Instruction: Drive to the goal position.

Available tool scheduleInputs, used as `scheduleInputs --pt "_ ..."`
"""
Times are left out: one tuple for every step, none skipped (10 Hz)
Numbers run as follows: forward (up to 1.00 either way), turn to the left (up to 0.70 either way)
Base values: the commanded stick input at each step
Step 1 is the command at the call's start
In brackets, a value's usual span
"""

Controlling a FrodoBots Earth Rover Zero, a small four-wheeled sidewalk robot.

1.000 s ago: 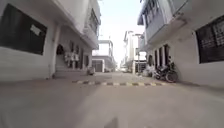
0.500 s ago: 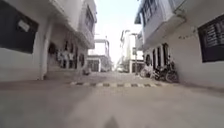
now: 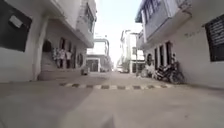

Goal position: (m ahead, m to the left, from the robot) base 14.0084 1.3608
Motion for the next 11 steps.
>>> scheduleInputs --pt "0.85 0.0" --pt "0.85 0.0" --pt "0.85 0.0" --pt "0.85 0.0" --pt "0.85 0.0" --pt "0.85 -0.19" --pt "0.85 -0.34" --pt "0.85 -0.34" --pt "0.85 -0.34" --pt "0.85 -0.34" --pt "0.85 -0.17"
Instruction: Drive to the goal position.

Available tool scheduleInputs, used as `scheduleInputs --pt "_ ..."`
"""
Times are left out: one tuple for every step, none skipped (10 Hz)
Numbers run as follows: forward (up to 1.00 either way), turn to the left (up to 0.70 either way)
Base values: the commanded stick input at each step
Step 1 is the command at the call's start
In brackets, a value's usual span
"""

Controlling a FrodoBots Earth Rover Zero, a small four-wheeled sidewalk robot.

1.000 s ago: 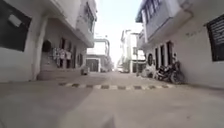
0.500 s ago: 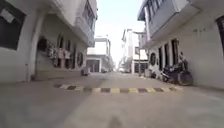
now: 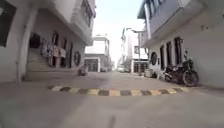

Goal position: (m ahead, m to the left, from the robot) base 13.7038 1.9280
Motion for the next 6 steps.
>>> scheduleInputs --pt "0.85 0.0" --pt "0.85 0.0" --pt "0.85 0.0" --pt "0.85 0.0" --pt "0.85 0.0" --pt "0.85 0.0"
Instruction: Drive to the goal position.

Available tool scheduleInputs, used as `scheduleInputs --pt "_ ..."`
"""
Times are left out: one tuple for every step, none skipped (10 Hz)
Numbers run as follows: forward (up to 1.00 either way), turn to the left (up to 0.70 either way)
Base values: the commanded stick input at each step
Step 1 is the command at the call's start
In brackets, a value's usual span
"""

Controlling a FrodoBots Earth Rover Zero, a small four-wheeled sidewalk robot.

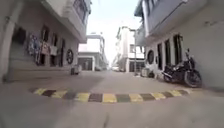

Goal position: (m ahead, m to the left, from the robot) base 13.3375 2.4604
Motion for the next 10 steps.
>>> scheduleInputs --pt "0.85 0.0" --pt "0.85 0.0" --pt "0.85 0.0" --pt "0.85 0.0" --pt "0.85 0.0" --pt "0.85 0.0" --pt "0.85 0.0" --pt "0.85 0.0" --pt "0.85 -0.01" --pt "0.85 -0.27"
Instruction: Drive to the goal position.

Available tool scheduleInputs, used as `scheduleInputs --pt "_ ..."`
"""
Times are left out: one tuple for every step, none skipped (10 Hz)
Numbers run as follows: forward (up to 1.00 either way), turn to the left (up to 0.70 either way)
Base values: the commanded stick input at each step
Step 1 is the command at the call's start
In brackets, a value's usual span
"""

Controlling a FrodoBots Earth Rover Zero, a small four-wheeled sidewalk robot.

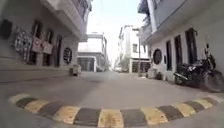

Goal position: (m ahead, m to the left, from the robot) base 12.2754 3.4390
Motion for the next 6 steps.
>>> scheduleInputs --pt "0.85 -0.34" --pt "0.85 -0.34" --pt "0.85 -0.34" --pt "0.85 -0.34" --pt "0.85 -0.34" --pt "0.85 -0.34"
